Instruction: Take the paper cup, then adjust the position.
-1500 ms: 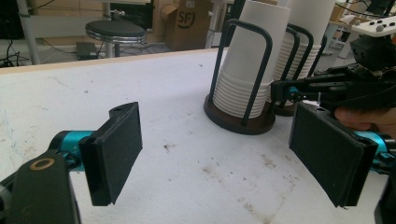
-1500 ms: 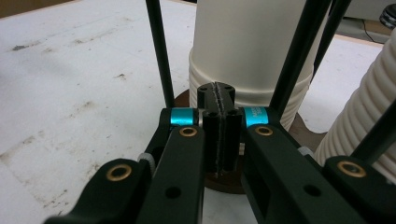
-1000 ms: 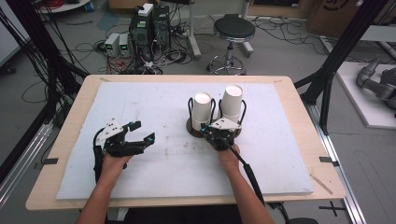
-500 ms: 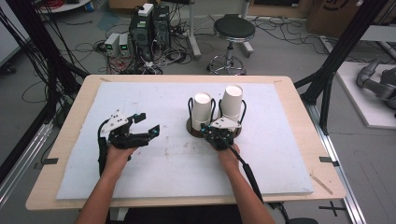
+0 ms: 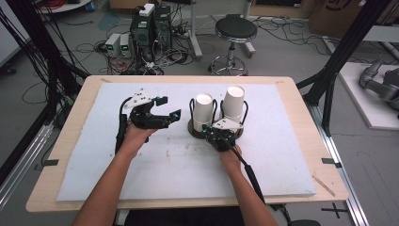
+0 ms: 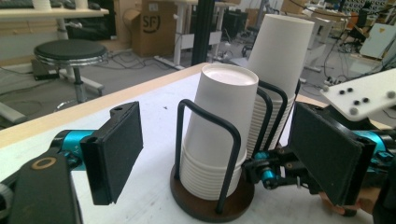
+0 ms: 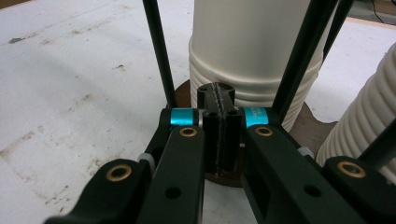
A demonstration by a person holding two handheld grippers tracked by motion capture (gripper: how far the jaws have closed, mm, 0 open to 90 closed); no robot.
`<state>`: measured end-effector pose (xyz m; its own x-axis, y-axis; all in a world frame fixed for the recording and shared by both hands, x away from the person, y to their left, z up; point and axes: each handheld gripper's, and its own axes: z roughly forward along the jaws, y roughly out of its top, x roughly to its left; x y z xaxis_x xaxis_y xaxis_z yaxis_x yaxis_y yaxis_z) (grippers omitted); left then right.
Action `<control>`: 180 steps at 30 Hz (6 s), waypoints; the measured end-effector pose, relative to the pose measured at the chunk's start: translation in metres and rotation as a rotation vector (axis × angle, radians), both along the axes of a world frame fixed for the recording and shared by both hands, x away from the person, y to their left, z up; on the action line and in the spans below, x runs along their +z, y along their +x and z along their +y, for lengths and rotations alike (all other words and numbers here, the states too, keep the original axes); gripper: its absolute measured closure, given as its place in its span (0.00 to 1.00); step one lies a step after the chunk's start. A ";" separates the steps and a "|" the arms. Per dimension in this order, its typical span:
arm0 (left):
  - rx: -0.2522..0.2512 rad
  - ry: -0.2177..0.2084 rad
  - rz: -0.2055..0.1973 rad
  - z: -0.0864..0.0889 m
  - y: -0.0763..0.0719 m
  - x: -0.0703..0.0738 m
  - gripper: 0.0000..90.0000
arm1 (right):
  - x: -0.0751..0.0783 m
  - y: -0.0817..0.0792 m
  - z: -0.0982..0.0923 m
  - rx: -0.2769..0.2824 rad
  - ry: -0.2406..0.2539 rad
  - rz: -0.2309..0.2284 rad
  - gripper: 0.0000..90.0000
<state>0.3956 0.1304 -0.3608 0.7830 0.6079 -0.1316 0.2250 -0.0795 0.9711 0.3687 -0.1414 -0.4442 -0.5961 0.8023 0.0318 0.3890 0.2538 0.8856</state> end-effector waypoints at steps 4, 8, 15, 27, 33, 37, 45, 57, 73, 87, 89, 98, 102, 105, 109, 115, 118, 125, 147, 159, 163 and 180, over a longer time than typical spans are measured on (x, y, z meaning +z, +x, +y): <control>-0.012 0.020 0.017 -0.014 0.011 0.002 0.20 | 0.000 0.000 0.000 -0.002 0.004 0.005 1.00; -0.023 0.035 0.024 -0.029 0.021 0.004 0.20 | 0.000 0.000 0.000 0.001 0.004 0.007 1.00; -0.043 0.080 0.040 -0.057 0.034 0.006 0.20 | 0.000 0.000 -0.001 0.004 0.003 0.006 1.00; -0.037 0.145 0.063 -0.086 0.044 -0.002 0.20 | 0.000 0.001 -0.001 0.007 0.005 0.008 1.00; -0.022 0.180 0.050 -0.091 0.045 -0.002 0.26 | 0.000 0.000 -0.001 0.007 0.007 0.011 1.00; -0.019 0.181 0.037 -0.092 0.045 -0.001 0.36 | 0.000 0.001 -0.001 0.007 0.008 0.012 1.00; -0.021 0.157 0.037 -0.088 0.045 0.003 0.38 | 0.000 0.001 -0.001 0.006 0.009 0.012 1.00; -0.019 0.050 -0.006 -0.079 0.041 0.036 0.38 | 0.000 0.001 -0.001 0.006 0.012 0.011 1.00; -0.029 0.017 -0.037 -0.061 0.015 0.081 0.39 | 0.017 -0.006 -0.014 0.089 0.053 -0.012 0.84; -0.095 0.022 -0.054 -0.040 -0.023 0.075 0.39 | 0.036 -0.022 -0.042 0.253 0.110 -0.034 0.40; -0.104 0.015 -0.051 -0.037 -0.027 0.070 0.39 | 0.037 -0.024 -0.047 0.276 0.103 -0.029 0.35; -0.120 -0.024 -0.041 -0.025 -0.041 0.043 0.39 | 0.042 -0.028 -0.068 0.334 0.084 -0.057 0.29; -0.127 -0.018 -0.033 -0.024 -0.044 0.033 0.39 | 0.043 -0.029 -0.074 0.333 0.079 -0.080 0.28; -0.133 -0.018 -0.033 -0.023 -0.048 0.026 0.39 | 0.043 -0.030 -0.078 0.349 0.058 -0.097 0.28; -0.134 -0.016 -0.028 -0.022 -0.052 0.020 0.39 | 0.042 -0.032 -0.083 0.361 0.038 -0.095 0.25; -0.126 -0.003 -0.028 -0.019 -0.058 0.017 0.39 | 0.041 -0.035 -0.085 0.380 0.055 -0.078 0.25; -0.131 -0.003 -0.029 -0.019 -0.061 0.017 0.39 | 0.041 -0.036 -0.083 0.397 0.074 -0.080 0.24; -0.149 0.010 -0.028 -0.020 -0.064 0.013 0.39 | 0.039 -0.041 -0.075 0.448 0.108 -0.070 0.25; -0.301 -0.009 -0.047 -0.041 -0.083 0.005 0.39 | 0.048 -0.052 -0.061 0.611 0.194 -0.099 0.23; -0.368 -0.031 -0.047 -0.049 -0.088 0.005 0.39 | 0.046 -0.052 -0.051 0.674 0.229 -0.084 0.23; -0.381 -0.038 -0.048 -0.052 -0.088 0.005 0.39 | 0.044 -0.051 -0.048 0.684 0.227 -0.087 0.23; -0.398 -0.018 -0.039 -0.055 -0.086 0.006 0.37 | 0.046 -0.050 -0.051 0.745 0.187 -0.117 0.34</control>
<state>0.3097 0.0751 -0.3551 0.9617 0.2535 -0.1046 0.1425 -0.1359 0.9804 0.3184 -0.1925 -0.3984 -0.9839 0.1758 0.0308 0.0755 0.2537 0.9643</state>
